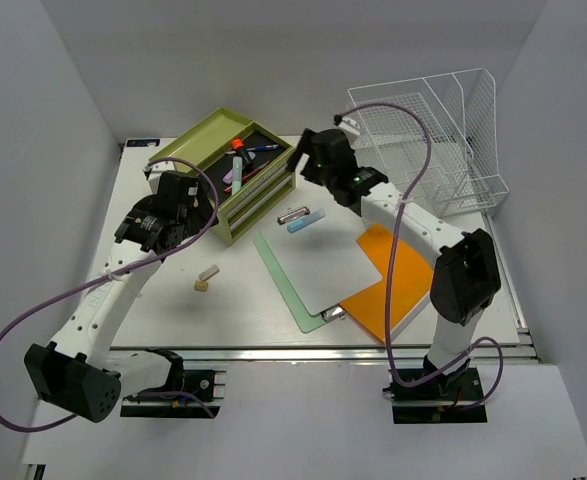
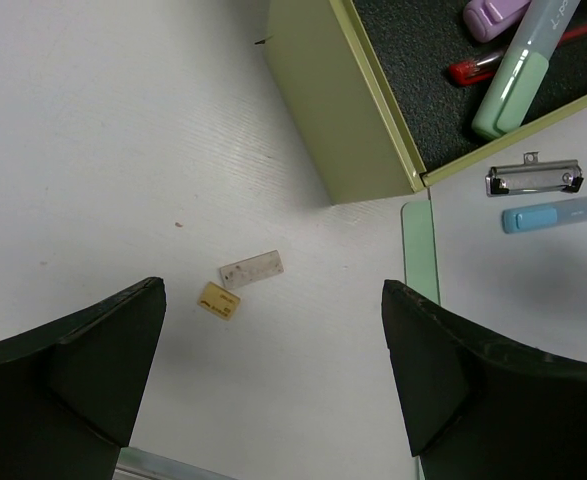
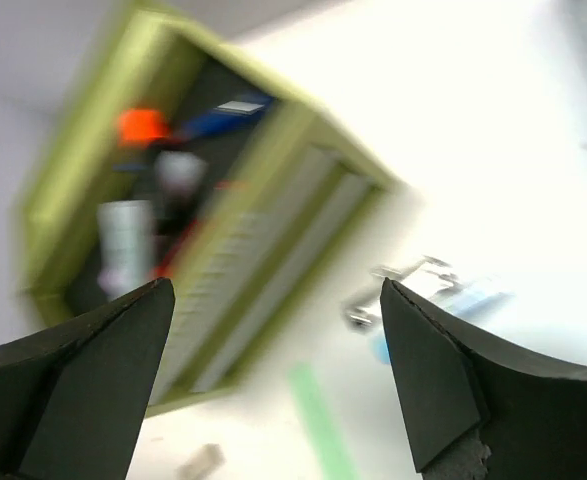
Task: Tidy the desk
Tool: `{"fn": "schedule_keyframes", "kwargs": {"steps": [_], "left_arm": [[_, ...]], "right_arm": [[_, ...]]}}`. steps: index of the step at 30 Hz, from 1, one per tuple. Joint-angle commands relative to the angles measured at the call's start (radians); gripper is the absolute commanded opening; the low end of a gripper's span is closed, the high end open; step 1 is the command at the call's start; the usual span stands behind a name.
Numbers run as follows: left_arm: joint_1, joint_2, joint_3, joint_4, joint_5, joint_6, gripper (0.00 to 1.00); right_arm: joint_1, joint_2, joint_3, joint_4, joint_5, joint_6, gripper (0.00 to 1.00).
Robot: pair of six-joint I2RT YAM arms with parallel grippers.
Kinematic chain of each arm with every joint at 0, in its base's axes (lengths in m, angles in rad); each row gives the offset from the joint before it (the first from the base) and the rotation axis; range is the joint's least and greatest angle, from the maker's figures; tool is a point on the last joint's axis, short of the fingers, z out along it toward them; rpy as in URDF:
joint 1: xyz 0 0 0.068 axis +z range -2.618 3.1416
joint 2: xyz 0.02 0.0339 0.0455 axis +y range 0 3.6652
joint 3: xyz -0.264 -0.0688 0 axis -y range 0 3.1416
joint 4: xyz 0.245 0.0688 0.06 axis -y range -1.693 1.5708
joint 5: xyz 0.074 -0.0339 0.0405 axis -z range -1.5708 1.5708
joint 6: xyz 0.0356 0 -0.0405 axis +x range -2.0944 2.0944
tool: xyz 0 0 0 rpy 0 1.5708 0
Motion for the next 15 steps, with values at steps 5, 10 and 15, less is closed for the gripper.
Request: {"fn": "schedule_keyframes", "kwargs": {"steps": [5, 10, 15], "left_arm": [[0.007, -0.004, 0.033, 0.039, 0.009, -0.003, 0.98], [0.007, 0.003, 0.013, 0.068, -0.004, -0.003, 0.98], [0.006, 0.005, 0.016, 0.079, -0.005, -0.002, 0.98]], "right_arm": [[-0.063, 0.061, -0.052, -0.221, -0.025, 0.052, 0.89], [-0.067, 0.245, 0.146, -0.397, -0.048, 0.057, 0.89], [-0.069, 0.354, 0.238, -0.457, -0.048, 0.084, 0.89]]}}
